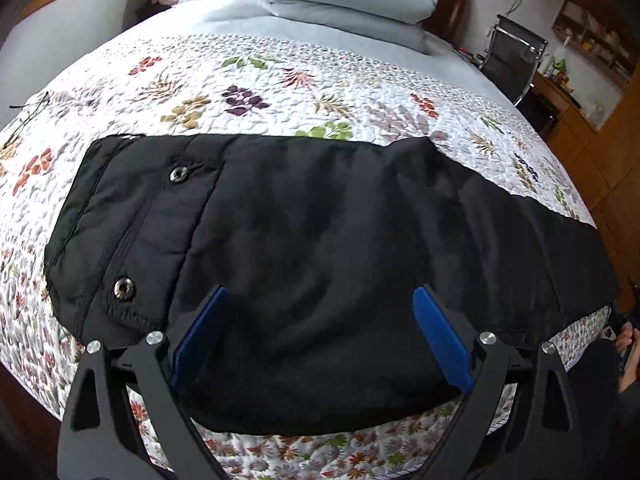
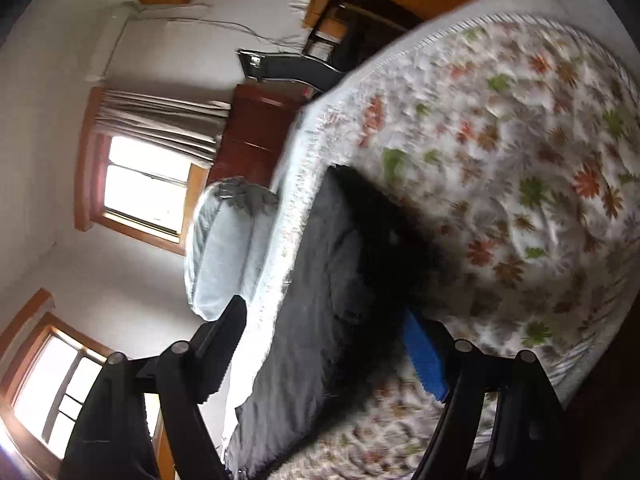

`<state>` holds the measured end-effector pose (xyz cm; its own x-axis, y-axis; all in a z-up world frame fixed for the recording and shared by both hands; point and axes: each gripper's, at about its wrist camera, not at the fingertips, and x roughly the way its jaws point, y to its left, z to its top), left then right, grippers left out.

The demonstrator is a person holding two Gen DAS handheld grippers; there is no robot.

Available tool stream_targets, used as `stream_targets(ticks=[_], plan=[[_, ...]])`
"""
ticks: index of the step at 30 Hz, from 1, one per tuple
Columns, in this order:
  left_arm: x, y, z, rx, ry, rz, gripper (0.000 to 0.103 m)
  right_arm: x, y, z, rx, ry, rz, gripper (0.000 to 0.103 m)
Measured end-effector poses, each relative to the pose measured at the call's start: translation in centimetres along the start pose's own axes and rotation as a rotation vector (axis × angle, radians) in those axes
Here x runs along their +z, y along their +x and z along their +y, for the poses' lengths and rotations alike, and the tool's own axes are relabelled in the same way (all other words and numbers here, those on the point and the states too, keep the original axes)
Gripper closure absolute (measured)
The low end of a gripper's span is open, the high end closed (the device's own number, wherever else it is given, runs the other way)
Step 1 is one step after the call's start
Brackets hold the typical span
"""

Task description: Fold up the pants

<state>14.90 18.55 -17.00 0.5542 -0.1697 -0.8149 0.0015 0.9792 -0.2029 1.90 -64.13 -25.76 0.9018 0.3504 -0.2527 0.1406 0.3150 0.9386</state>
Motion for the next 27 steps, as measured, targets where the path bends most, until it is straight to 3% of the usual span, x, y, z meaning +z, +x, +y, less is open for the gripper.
stream_targets(ticks=[8, 12, 15, 17, 18, 22, 27], plan=[[-0.3, 0.4, 0.5, 0.021, 0.003, 0.023, 0.01, -0.1, 2.2, 0.7, 0.058, -0.032, 0.044, 0.026], [0.0, 0.3, 0.8, 0.018, -0.019, 0.021, 0.01, -0.1, 2.5, -0.6, 0.046, 0.0, 0.037, 0.04], [0.0, 0.1, 1.1, 0.014, -0.03, 0.013, 0.01, -0.3, 2.2, -0.6, 0.05, -0.007, 0.046, 0.04], [0.0, 0.1, 1.3, 0.012, -0.037, 0.014, 0.01, -0.2, 2.0, -0.4, 0.02, -0.025, 0.05, 0.066], [0.1, 0.1, 1.3, 0.01, -0.038, 0.013, 0.01, 0.1, 2.2, 0.0, 0.007, -0.039, 0.054, 0.086], [0.1, -0.4, 1.4, 0.003, -0.046, -0.002, 0.01, 0.5, 2.5, 3.6, -0.037, -0.112, 0.055, 0.091], [0.1, -1.1, 1.7, -0.005, -0.052, -0.024, 0.01, 0.0, 2.5, 11.5, -0.049, -0.275, 0.059, 0.091]])
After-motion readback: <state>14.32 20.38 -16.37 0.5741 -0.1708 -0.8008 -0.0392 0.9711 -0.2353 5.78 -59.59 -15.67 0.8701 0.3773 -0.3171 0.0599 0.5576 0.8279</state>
